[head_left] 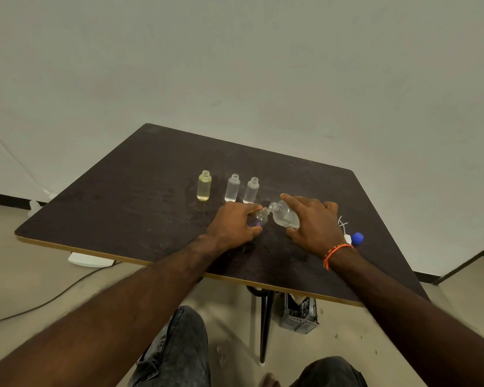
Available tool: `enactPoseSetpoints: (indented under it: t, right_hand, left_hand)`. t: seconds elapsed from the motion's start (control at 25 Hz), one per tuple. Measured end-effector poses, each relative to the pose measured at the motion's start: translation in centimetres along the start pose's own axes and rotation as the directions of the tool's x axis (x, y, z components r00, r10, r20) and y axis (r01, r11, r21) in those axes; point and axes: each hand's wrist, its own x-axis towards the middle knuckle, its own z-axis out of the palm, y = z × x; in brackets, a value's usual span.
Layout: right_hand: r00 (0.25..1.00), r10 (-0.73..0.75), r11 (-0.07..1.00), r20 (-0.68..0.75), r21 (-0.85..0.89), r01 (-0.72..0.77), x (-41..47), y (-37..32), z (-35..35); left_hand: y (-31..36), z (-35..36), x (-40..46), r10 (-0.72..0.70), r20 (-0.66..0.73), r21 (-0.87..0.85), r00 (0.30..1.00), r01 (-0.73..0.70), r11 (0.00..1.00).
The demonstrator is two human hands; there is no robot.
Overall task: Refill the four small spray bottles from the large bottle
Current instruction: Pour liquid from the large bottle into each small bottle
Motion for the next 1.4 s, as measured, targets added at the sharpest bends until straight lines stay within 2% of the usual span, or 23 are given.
enactPoseSetpoints:
  t: [0.64, 1.4]
  right_hand:
    - [0.996, -0.076, 0.988, -0.049, -0.139, 0.068, 0.64, 0.34, -0.15]
    - [0.991, -0.115, 0.983, -0.072, -0.151, 0.104, 0.89, 0.30, -0.41]
  left_hand:
    - [0.09, 0.08, 0.14, -0.004, 0.032, 0.045, 0.999, 0.003, 0.999]
    - [0.77, -0.35, 0.36, -0.052, 0.081, 0.073, 0.995, 0.047, 0.996]
